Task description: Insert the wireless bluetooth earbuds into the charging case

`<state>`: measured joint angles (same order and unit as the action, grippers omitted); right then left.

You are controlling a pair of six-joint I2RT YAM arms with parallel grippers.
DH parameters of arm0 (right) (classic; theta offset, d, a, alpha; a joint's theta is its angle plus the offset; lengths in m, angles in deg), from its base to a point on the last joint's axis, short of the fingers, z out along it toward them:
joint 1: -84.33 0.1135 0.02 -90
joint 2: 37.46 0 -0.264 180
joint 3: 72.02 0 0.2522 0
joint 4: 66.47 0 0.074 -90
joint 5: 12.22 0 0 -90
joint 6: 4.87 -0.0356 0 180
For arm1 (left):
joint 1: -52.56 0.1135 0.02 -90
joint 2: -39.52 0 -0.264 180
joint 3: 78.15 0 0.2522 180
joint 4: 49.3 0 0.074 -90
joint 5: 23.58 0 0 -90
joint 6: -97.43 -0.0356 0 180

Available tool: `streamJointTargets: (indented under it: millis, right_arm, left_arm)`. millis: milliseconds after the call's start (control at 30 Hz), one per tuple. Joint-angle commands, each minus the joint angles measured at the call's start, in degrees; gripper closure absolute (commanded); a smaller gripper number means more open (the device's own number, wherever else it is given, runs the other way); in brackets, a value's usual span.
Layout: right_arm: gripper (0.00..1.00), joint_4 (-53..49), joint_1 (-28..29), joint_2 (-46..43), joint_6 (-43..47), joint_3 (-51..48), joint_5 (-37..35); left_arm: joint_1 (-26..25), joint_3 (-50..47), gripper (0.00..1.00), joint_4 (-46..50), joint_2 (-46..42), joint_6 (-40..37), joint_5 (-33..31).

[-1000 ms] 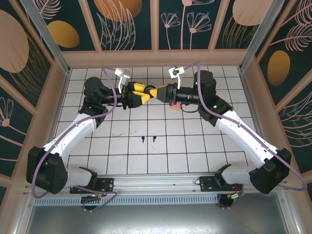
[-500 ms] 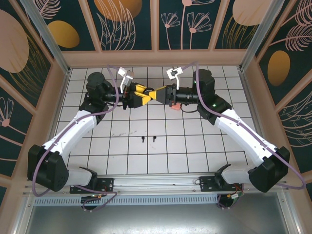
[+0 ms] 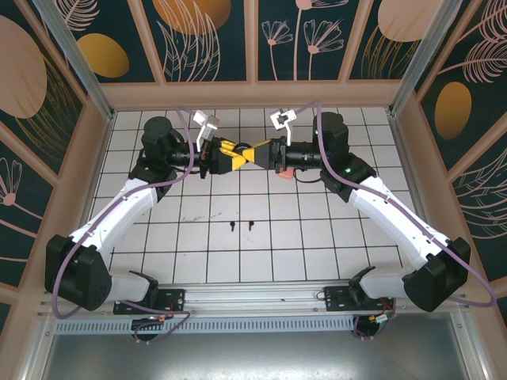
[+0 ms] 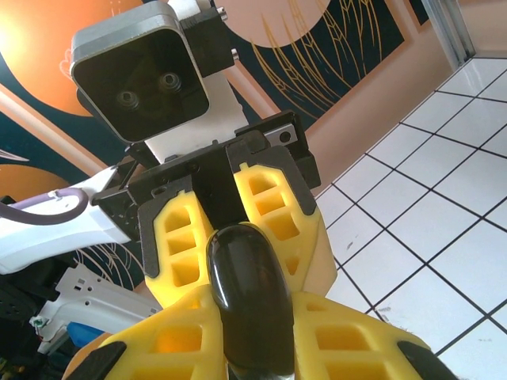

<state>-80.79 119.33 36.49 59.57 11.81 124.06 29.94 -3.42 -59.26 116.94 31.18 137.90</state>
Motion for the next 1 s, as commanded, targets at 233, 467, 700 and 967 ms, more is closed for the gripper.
streamJointTargets:
  millis: [233,467,700,967]
  right_arm:
    - [0.32,-6.56,-0.64,-4.86,1.02,4.11,-14.44]
    - [0.28,-15.14,0.01,-5.95,5.56,5.50,-19.37]
    - [0.27,-17.86,2.44,-3.07,8.47,7.23,-21.55]
    - [0.26,-19.75,5.15,1.95,10.55,10.44,-23.37]
  left_arm:
    - [-0.86,-1.04,1.00,-0.63,-0.77,-4.41,-7.29]
    - [-0.86,-3.02,1.00,-0.42,-1.52,-5.62,-9.19]
    - [-0.86,-3.71,1.00,-0.70,-0.97,-5.42,-7.64]
    - [-0.85,-3.15,1.00,-0.14,-1.05,-5.62,-6.27]
